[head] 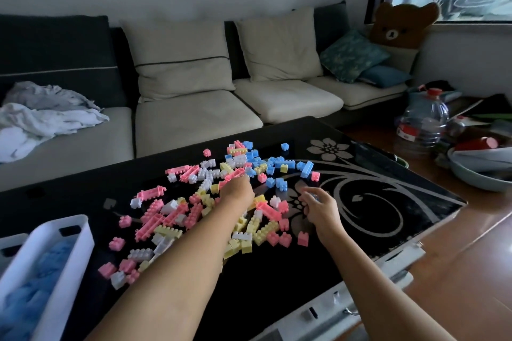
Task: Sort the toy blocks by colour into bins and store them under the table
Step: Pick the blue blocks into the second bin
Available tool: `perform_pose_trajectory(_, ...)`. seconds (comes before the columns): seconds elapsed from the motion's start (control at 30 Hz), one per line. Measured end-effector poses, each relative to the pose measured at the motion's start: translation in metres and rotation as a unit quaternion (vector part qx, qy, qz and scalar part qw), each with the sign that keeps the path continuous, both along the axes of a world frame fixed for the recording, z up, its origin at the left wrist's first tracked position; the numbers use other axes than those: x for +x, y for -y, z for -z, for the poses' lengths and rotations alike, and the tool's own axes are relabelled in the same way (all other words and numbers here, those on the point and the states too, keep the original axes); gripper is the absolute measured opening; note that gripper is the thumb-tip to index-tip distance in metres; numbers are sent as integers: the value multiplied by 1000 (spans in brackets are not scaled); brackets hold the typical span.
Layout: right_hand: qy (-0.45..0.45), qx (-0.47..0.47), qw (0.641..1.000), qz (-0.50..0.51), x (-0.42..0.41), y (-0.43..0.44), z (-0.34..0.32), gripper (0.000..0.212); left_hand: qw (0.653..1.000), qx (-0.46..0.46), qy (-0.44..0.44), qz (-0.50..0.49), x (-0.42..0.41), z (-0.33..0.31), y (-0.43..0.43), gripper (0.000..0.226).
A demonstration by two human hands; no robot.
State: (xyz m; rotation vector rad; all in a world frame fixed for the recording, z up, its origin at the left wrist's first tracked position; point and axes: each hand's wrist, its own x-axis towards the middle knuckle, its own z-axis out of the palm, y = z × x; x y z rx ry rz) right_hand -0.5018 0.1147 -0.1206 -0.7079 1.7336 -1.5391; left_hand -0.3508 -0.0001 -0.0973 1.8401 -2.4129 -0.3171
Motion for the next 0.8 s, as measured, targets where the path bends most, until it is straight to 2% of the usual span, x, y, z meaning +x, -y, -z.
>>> perform_pose_trajectory(0.1, 149, -11, 989, -20, 1, -7, -8, 19, 1000, 4, 10, -11, 6, -2, -2, 21)
perform_pose_trajectory(0.2, 386, -60, 920, -22, -5, -11, -12, 22, 998, 31, -44, -31, 14, -13, -7, 37)
perform_pose_trajectory(0.23, 439, -83, 894, -26, -7, -12, -13, 21, 996, 31, -76, -39, 19, -18, -9, 41)
perform_pose_trajectory(0.3, 488, -111, 864, -53, -7, -13, -17, 17, 986, 26, -163, -36, 31, -33, -16, 28)
perform_pose_trajectory(0.37, 483, -109, 864, -96, 4, -12, -26, 14, 960, 49, -272, -37, 53, -50, -25, 29)
perform_pose_trajectory(0.43, 468, -90, 868, -142, 21, -8, -34, 13, 911, 98, -393, -73, 84, -69, -38, 29)
perform_pose_trajectory(0.5, 459, -73, 864, -192, 44, 0, -43, 11, 879, 116, -453, -95, 119, -82, -51, 27)
perform_pose_trajectory(0.7, 396, 26, 869, -296, 164, 34, -69, 11, 883, 47, -434, -173, 242, -82, -87, 34)
perform_pose_trajectory(0.8, 355, 85, 863, -349, 232, 51, -79, 14, 899, 26, -365, -241, 294, -65, -101, 36)
